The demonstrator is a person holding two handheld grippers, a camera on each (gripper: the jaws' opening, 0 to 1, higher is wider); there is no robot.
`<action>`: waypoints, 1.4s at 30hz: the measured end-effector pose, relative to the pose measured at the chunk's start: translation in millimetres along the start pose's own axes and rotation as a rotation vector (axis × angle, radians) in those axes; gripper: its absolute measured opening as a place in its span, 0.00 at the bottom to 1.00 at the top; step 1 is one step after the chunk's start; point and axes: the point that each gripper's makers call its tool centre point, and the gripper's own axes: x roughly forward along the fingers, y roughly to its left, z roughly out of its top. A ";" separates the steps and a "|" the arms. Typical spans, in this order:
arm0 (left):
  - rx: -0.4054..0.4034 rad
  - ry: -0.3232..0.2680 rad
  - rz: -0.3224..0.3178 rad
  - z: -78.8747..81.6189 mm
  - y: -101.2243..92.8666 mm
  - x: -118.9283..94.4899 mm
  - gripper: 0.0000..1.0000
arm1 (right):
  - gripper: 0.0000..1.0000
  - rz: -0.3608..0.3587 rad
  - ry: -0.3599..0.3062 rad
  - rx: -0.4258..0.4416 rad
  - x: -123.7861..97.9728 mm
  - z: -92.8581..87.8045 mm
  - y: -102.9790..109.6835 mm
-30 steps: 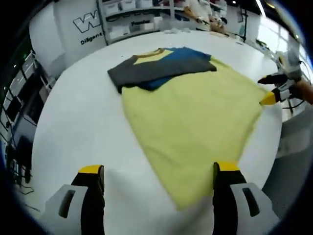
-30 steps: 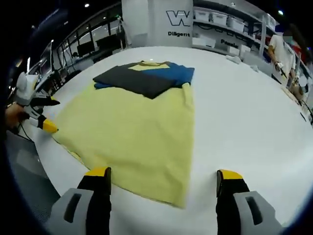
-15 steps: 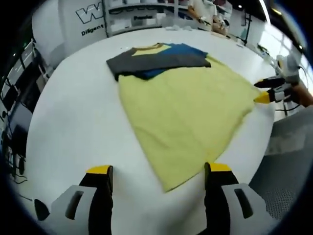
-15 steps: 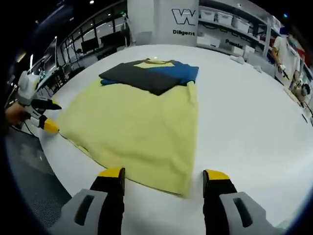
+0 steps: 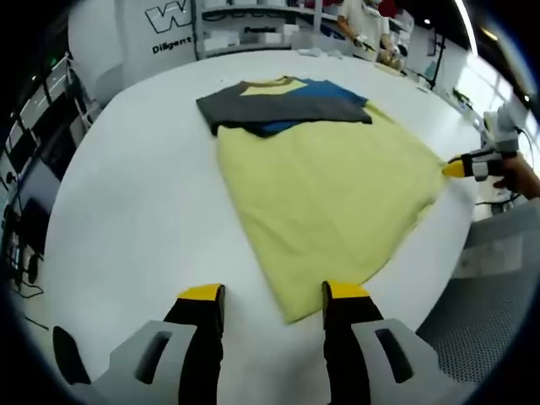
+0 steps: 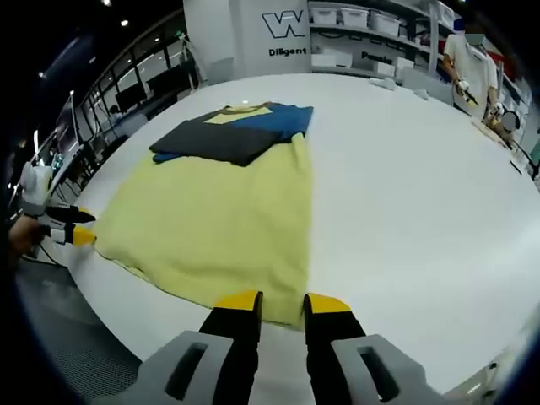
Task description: Fold the garment on the visible template until the final outline fits inside the template.
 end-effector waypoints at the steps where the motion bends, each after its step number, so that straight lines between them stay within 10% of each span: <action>1: -0.005 -0.003 0.003 -0.3 0.0 -0.3 0.36 | 0.04 -0.003 0.004 -0.004 -0.4 -0.7 -0.4; 11: -0.069 0.019 -0.007 -4.4 -4.9 -0.4 0.01 | 0.00 0.010 0.012 -0.069 -2.3 1.0 1.3; 28: -0.016 0.034 -0.021 -4.6 -2.2 -3.0 0.01 | 0.00 0.046 0.012 -0.044 -8.5 3.8 0.7; 33: -0.074 0.044 -0.044 -10.7 -8.0 -10.0 0.16 | 0.00 0.047 0.014 -0.044 -7.7 3.1 1.2; 42: -0.146 0.032 -0.075 -9.7 -12.2 -7.4 0.04 | 0.00 0.049 0.020 -0.065 -6.5 3.1 2.7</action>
